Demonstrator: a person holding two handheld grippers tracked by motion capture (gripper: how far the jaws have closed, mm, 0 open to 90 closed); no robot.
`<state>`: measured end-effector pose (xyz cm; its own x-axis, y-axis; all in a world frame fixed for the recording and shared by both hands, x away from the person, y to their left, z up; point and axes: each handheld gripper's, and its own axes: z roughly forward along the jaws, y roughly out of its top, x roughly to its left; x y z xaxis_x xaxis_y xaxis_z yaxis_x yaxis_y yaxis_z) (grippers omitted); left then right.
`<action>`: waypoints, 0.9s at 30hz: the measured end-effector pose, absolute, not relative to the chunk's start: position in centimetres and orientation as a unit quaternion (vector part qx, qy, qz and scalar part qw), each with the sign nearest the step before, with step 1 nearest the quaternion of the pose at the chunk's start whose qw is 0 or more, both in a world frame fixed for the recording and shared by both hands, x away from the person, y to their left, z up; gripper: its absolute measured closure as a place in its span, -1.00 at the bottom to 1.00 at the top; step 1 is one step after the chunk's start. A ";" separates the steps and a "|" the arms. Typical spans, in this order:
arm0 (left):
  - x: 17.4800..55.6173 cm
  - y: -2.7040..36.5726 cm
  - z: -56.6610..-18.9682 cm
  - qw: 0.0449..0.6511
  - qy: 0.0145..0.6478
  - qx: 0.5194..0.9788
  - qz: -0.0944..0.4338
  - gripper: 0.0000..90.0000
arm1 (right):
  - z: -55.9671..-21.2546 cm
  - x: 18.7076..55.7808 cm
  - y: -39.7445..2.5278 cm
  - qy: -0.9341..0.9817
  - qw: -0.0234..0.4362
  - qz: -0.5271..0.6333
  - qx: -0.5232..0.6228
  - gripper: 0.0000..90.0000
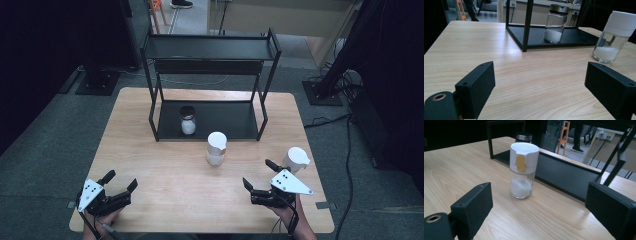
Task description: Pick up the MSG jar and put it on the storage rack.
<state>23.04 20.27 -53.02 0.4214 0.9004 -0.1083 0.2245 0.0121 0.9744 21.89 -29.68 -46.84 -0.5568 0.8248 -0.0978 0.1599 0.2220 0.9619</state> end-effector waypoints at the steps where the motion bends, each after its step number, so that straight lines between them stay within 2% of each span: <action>1: 23.0 20.3 -53.0 0.556 0.444 0.634 0.304 -0.78 | -46.8 22.0 -29.5 0.713 0.320 0.520 0.344 -0.83; 27: 23.0 20.2 -53.0 0.557 0.443 0.634 0.302 -0.78 | -47.4 25.0 -26.4 0.720 0.293 0.526 0.344 -0.82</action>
<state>23.03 20.25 -53.04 0.4257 0.8980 -0.1111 0.2252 0.0137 0.9742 25.04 -26.44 -47.39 -0.5911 0.8043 -0.0605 0.1868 0.2094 0.9598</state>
